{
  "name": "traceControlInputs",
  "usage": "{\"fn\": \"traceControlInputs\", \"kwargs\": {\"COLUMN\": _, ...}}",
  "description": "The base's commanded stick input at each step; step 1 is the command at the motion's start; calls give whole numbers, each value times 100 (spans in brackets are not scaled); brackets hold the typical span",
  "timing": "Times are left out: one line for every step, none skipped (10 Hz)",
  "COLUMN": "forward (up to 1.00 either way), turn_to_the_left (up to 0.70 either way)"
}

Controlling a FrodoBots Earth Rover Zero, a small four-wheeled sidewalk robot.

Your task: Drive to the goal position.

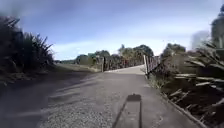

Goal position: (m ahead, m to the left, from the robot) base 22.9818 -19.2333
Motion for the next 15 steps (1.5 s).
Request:
{"fn": "traceControlInputs", "kwargs": {"forward": 100, "turn_to_the_left": -17}}
{"fn": "traceControlInputs", "kwargs": {"forward": 100, "turn_to_the_left": -23}}
{"fn": "traceControlInputs", "kwargs": {"forward": 100, "turn_to_the_left": 0}}
{"fn": "traceControlInputs", "kwargs": {"forward": 100, "turn_to_the_left": 0}}
{"fn": "traceControlInputs", "kwargs": {"forward": 100, "turn_to_the_left": 0}}
{"fn": "traceControlInputs", "kwargs": {"forward": 100, "turn_to_the_left": 0}}
{"fn": "traceControlInputs", "kwargs": {"forward": 100, "turn_to_the_left": 0}}
{"fn": "traceControlInputs", "kwargs": {"forward": 100, "turn_to_the_left": 0}}
{"fn": "traceControlInputs", "kwargs": {"forward": 100, "turn_to_the_left": 0}}
{"fn": "traceControlInputs", "kwargs": {"forward": 100, "turn_to_the_left": 0}}
{"fn": "traceControlInputs", "kwargs": {"forward": 100, "turn_to_the_left": 0}}
{"fn": "traceControlInputs", "kwargs": {"forward": 100, "turn_to_the_left": 0}}
{"fn": "traceControlInputs", "kwargs": {"forward": 100, "turn_to_the_left": 0}}
{"fn": "traceControlInputs", "kwargs": {"forward": 100, "turn_to_the_left": 0}}
{"fn": "traceControlInputs", "kwargs": {"forward": 100, "turn_to_the_left": 0}}
